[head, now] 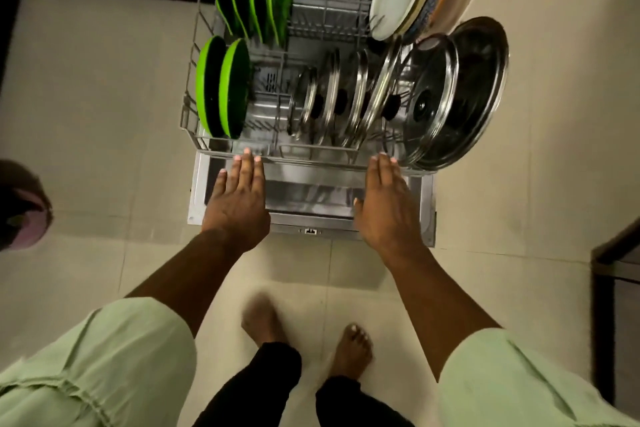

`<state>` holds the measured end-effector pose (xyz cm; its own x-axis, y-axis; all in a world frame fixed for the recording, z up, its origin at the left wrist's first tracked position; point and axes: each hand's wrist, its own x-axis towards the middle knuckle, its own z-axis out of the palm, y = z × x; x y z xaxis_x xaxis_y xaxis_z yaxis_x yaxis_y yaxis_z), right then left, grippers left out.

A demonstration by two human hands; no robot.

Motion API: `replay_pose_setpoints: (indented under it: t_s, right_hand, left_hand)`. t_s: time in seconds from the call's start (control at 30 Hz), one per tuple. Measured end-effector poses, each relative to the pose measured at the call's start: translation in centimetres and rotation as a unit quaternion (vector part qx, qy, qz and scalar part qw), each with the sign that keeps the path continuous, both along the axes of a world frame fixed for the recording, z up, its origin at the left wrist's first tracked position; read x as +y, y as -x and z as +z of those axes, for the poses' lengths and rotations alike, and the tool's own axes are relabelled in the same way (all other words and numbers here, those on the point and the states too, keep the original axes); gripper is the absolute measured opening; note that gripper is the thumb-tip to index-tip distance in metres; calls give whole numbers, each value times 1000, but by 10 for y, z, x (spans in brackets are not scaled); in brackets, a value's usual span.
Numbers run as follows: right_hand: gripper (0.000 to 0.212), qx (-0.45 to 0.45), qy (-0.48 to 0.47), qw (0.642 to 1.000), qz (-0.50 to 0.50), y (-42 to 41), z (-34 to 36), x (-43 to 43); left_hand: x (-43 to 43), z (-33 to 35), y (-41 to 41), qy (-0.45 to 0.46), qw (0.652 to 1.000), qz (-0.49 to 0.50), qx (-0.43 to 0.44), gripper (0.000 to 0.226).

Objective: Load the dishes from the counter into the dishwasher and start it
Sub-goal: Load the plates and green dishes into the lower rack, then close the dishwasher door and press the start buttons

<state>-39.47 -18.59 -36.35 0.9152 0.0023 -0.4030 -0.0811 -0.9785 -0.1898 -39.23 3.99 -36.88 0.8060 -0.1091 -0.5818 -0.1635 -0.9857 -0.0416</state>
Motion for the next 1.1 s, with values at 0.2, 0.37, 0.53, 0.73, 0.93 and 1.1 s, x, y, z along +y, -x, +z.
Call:
replay_pose_setpoints:
  t_s: [0.2,0.37,0.53,0.73,0.93,1.1]
  right_hand:
    - [81,-22,38,999,1,7,-49,-8]
    - [94,-139,58,988,-34,19,-109,0]
    - [100,-234,39,971,-44,-1,-148,1]
    - [75,-326,34,943,-63,-58,-168,-1]
    - [84,-332,58,938,-85,-97,-171,6]
    - [96,-249,97,959,-89,-121,-150,9]
  left_hand:
    - [-18,-39,-4,-11,1000,25,-10,81]
    - [-20,-89,9,26,992,44,-119,87]
    - [8,-125,-10,60,966,-32,-250,84]
    - [14,-137,-67,63,938,-51,-336,79]
    - [-4,-146,-106,73,933,-6,-352,86]
    - [-6,-132,-133,50,949,-10,-312,90]
